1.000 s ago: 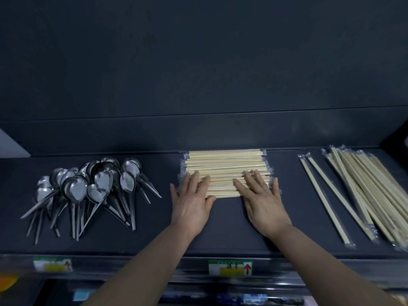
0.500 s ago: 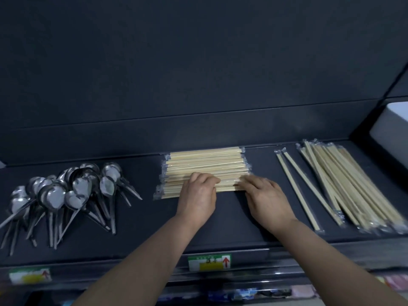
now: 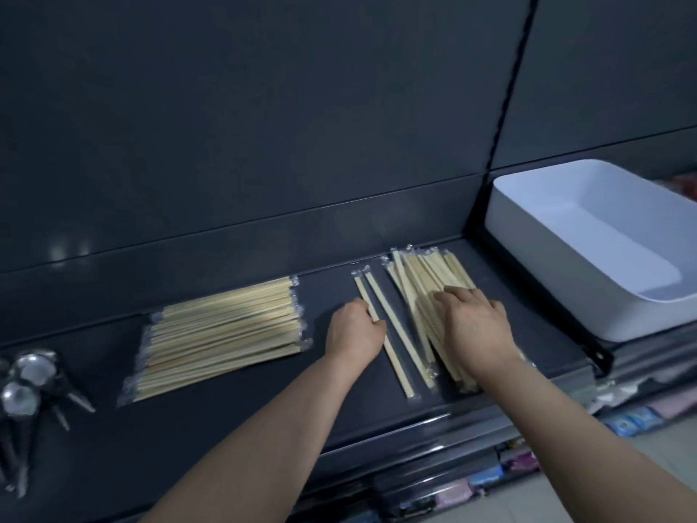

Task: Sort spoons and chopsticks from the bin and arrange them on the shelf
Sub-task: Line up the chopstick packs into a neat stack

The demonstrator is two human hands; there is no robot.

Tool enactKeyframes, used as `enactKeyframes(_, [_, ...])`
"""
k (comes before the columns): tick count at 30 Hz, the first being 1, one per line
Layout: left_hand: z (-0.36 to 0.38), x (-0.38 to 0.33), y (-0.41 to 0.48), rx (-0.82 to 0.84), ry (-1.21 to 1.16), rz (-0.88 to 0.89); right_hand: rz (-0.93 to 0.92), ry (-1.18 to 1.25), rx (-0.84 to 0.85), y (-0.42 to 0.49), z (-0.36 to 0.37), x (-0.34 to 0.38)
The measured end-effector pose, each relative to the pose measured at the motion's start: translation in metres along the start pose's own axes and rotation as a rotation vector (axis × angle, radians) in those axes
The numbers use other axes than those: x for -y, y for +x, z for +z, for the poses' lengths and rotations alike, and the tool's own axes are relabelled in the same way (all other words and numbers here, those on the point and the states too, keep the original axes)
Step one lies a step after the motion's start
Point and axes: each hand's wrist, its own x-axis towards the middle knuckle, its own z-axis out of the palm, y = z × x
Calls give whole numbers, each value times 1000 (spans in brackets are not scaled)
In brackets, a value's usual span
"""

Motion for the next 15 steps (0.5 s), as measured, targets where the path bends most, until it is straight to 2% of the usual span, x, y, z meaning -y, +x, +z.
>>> enactKeyframes(4, [21,-36,14,-15,-122,-147,-29,74,107,12,6,-26])
enactKeyframes(7, [34,-62,23,-9,-72,-209,-91,187,157,16,9,-36])
enactKeyframes(11, [50,-82,32,-4,34,-226,-155,273,168,19,11,-47])
enactKeyframes(15, [55,-82,37,-23,-40,-255,-124,378,129,17,12,-55])
